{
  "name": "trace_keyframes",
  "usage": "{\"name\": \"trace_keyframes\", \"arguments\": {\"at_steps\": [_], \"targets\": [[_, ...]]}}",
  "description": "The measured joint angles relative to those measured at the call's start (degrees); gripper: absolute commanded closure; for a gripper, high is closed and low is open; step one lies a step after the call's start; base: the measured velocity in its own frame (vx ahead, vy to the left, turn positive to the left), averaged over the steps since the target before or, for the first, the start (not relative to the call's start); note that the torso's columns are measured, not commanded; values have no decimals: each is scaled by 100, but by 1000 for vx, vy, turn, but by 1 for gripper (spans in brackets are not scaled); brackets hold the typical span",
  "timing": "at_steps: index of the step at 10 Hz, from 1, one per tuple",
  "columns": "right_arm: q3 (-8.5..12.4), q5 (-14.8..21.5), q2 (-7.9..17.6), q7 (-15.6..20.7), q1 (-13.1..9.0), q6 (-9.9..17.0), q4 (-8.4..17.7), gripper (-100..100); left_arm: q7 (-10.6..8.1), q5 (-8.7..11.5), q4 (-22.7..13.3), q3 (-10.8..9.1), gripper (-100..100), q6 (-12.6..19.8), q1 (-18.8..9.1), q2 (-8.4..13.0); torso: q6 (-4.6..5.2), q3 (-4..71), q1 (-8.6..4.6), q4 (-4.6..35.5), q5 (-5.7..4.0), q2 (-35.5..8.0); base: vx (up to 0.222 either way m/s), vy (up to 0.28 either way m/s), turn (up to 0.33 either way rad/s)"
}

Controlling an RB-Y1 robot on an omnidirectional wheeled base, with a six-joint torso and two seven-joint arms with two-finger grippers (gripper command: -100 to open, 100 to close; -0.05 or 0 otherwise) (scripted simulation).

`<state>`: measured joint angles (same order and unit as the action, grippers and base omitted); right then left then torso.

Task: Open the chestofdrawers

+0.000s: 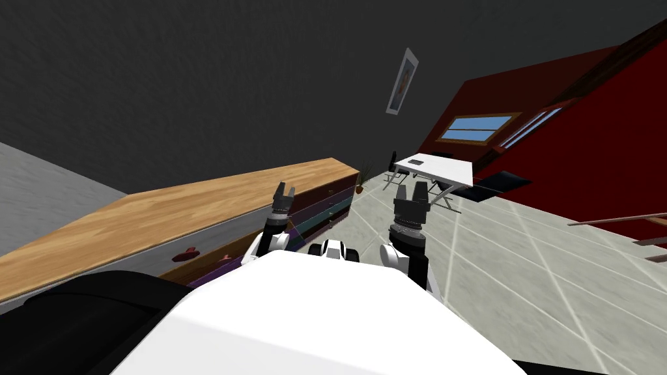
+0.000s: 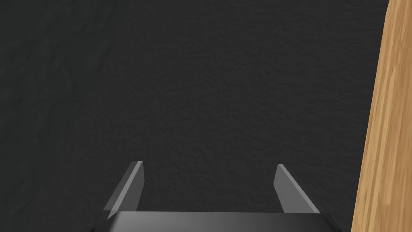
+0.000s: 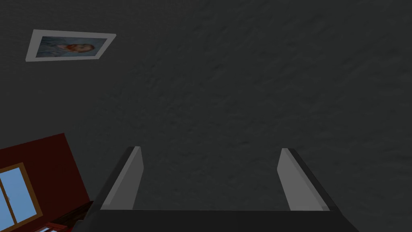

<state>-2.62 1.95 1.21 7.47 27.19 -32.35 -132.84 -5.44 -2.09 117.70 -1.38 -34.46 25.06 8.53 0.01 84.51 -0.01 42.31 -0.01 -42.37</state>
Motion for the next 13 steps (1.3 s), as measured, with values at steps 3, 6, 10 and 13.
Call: {"name": "trace_keyframes", "arguments": {"at_steps": [3, 6, 10, 13], "targets": [[0, 0, 0, 0, 0, 0, 0, 0, -91, 94, -424, -102, -100, -11, -44, -75, -1, 10, 9, -5, 3, 16, 111, -181, 92], [0, 0, 0, 0, 1, 0, 0, 0, -214, 227, -972, -255, -100, 62, -151, -170, -1, 11, 1, -5, 1, 19, 123, -210, 109], [1, 0, 1, 0, 0, 0, 0, 0, -363, 368, -1475, -414, -100, 121, -208, -179, -1, 3, 18, -2, 6, 6, 80, -155, 72], [0, 0, 0, 0, 0, 0, 0, 0, -466, 477, -1979, -546, -100, 115, -335, -70, -1, 6, -1, -3, 0, 10, 80, -167, 85]]}}
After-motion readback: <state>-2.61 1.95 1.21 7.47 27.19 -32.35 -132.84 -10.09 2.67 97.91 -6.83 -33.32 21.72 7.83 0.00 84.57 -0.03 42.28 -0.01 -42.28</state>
